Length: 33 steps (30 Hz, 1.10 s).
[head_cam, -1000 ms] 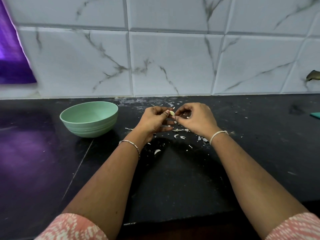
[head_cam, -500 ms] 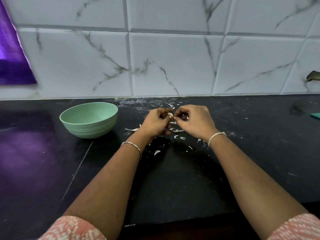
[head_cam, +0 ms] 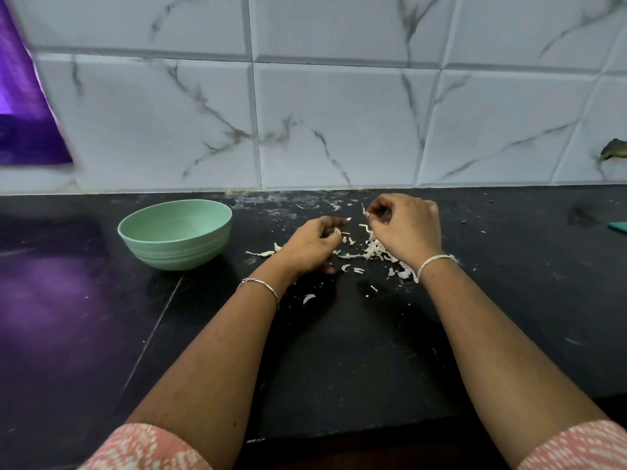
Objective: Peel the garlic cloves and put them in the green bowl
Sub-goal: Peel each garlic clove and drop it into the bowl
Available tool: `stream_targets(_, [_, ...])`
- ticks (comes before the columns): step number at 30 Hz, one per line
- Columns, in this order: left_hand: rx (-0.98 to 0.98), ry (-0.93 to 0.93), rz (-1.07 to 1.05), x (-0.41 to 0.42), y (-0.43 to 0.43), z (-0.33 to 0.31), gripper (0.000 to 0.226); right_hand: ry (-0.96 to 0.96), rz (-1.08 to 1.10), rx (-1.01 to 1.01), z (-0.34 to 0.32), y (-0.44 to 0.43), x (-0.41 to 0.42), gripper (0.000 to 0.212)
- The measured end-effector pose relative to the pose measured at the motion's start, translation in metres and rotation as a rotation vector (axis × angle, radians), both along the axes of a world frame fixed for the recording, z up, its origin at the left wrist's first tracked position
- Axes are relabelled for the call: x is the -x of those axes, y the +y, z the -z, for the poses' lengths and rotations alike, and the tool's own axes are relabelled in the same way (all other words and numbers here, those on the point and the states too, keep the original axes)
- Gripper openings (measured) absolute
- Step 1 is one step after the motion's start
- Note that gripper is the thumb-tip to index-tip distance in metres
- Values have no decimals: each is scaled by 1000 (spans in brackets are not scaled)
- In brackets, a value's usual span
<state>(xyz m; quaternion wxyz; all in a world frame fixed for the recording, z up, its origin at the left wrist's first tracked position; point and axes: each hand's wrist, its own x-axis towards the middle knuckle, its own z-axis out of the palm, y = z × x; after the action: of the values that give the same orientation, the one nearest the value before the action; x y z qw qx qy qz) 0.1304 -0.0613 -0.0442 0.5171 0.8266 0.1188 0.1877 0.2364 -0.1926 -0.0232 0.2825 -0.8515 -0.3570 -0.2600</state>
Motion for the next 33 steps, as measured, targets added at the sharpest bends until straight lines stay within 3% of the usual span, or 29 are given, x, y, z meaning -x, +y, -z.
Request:
stream_targets(5, [33, 1, -18, 2, 3, 0, 36, 111, 46, 157, -1, -11, -9, 18])
stream_targets(9, [75, -26, -60, 1, 7, 0, 26, 75, 63, 154, 0, -10, -8, 5])
stream_targets(13, [99, -67, -133, 2, 10, -4, 19, 91, 31, 98, 1, -7, -7, 21])
stream_targets(16, [46, -111, -189, 5, 13, -8, 20, 115, -92, 80, 4, -6, -6, 9])
stream_targets(17, [22, -129, -211, 6, 14, -10, 21, 118, -125, 101, 5, -5, -5, 5])
stream_targets(21, [-285, -177, -348, 18, 19, -20, 22, 108, -113, 192, 9, 2, 0, 32])
stream_targets(26, [-483, -166, -571, 50, 37, -36, 30, 98, -90, 163, 11, 2, 5, 20])
stream_targets(30, [-622, 14, -703, 85, 65, -50, 36, 125, -192, 117, 13, 6, 12, 10])
stream_targets(33, [-689, 222, -753, 111, 85, -56, 39, 177, -310, 262, 16, 15, 18, 22])
